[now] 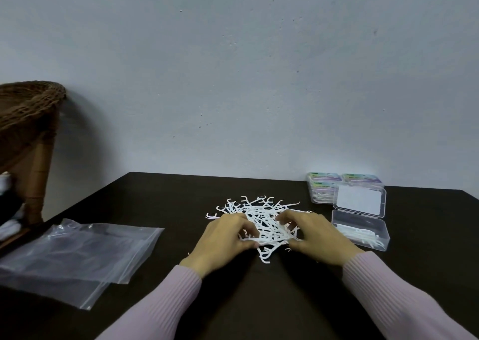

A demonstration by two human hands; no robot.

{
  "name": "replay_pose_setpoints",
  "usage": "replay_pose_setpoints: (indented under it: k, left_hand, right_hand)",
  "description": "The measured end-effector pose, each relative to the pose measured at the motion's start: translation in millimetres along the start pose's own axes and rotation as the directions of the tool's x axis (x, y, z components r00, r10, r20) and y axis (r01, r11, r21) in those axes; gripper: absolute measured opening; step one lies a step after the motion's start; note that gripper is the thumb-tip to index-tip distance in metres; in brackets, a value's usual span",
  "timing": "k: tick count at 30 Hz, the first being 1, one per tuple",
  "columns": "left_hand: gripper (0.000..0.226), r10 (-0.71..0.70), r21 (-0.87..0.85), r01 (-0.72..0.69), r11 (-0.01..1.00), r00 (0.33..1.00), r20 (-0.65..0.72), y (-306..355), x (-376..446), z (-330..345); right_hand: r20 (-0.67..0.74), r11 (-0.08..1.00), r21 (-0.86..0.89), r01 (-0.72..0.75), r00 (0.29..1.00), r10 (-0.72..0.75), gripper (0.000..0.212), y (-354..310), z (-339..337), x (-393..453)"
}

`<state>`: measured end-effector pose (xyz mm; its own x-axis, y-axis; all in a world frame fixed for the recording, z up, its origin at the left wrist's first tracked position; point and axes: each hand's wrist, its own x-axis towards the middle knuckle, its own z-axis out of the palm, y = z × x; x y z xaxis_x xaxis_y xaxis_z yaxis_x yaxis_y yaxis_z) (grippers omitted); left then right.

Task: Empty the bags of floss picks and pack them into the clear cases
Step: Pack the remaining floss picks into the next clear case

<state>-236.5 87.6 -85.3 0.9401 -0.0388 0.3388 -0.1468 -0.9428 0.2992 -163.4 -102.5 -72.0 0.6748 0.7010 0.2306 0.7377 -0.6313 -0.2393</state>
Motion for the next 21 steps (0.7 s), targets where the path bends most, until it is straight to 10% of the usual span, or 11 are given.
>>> replay_pose_setpoints:
  k: [8, 21]
  left_hand:
    - [0.016, 0.03, -0.054, -0.033, 0.998, 0.998, -0.055, -1.1, 1.2, 0.0]
    - [0.019, 0.005, -0.161, -0.029, 0.986, 0.99, -0.144, 9.9, -3.5, -6.3]
  right_hand:
    - [0.166, 0.989, -0.116, -0.086, 0.98, 0.105, 0.05, 9.8, -5.4, -2.3]
    - [0.019, 0.968, -0.25, 0.026, 1.0, -0.022, 0.022, 1.9, -6.8, -7.7]
